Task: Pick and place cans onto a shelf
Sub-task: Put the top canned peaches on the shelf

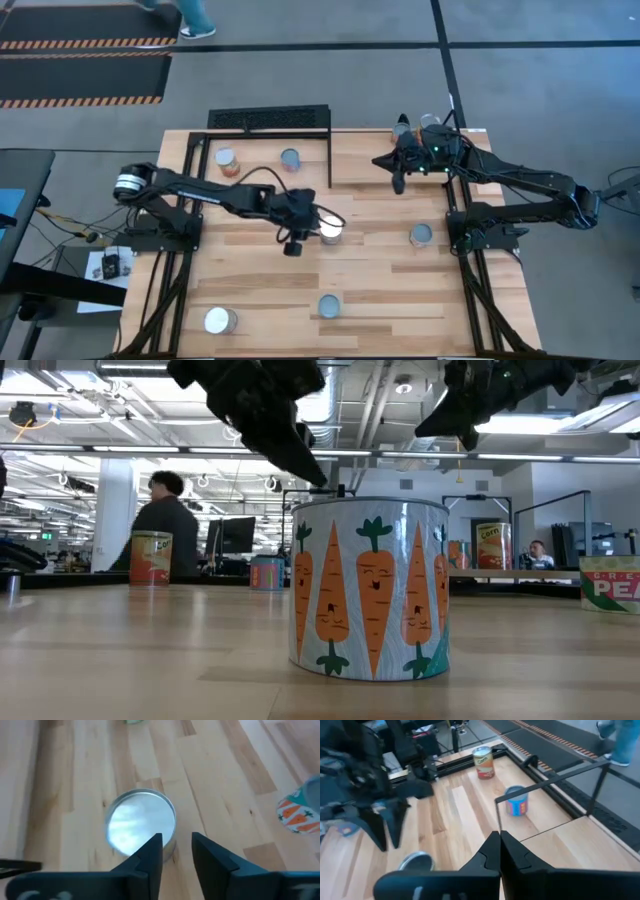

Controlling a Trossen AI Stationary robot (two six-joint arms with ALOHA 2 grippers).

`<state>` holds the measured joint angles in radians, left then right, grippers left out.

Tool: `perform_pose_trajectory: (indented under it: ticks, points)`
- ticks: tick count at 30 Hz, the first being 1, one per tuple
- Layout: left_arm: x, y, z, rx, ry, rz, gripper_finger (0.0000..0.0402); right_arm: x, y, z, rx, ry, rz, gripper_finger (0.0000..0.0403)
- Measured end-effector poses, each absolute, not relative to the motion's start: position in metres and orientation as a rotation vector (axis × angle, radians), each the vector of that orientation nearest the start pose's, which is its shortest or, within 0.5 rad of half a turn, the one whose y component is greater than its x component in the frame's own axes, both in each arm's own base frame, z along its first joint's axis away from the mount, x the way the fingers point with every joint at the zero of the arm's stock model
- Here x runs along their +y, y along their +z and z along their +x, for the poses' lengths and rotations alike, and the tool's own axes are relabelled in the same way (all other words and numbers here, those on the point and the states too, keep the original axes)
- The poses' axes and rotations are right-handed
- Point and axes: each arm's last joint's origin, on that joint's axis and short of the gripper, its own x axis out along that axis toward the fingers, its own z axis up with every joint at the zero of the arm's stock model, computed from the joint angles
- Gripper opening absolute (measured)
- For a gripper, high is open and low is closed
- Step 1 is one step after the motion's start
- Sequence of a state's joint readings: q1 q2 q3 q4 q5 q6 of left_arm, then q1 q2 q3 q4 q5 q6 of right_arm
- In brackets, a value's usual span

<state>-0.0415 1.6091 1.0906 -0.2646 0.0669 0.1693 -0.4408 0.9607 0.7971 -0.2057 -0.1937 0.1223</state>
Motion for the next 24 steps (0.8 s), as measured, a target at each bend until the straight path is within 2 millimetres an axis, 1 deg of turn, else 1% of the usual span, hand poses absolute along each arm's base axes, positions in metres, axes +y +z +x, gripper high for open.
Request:
perform_pose_trajectory:
  ticks: [3,6,9,12,17,21,24]
  points:
    - [-0.020,0.220,0.347,0.782,-0.160,0.159,0.0106,-0.083,0.304,0.193,0.340,-0.226,0.244,0.0013]
    - [-0.022,0.218,0.350,0.767,-0.110,0.144,0.0108,-0.078,0.301,0.194,0.370,-0.142,0.265,0.0013]
    - [-0.022,0.220,0.351,0.753,-0.077,0.130,0.0100,-0.071,0.294,0.199,0.433,-0.101,0.278,0.0015]
    - [-0.022,0.219,0.350,0.768,-0.074,0.123,0.0084,-0.065,0.290,0.206,0.460,-0.068,0.278,0.0018]
    - [-0.021,0.216,0.347,0.804,-0.097,0.204,0.0063,-0.057,0.283,0.216,0.495,-0.052,0.263,0.0019]
    - [-0.021,0.216,0.347,0.802,-0.128,0.274,0.0063,-0.052,0.283,0.220,0.481,-0.038,0.250,0.0018]
    - [-0.022,0.211,0.351,0.805,-0.145,0.312,0.0067,-0.053,0.283,0.220,0.480,-0.042,0.256,0.0018]
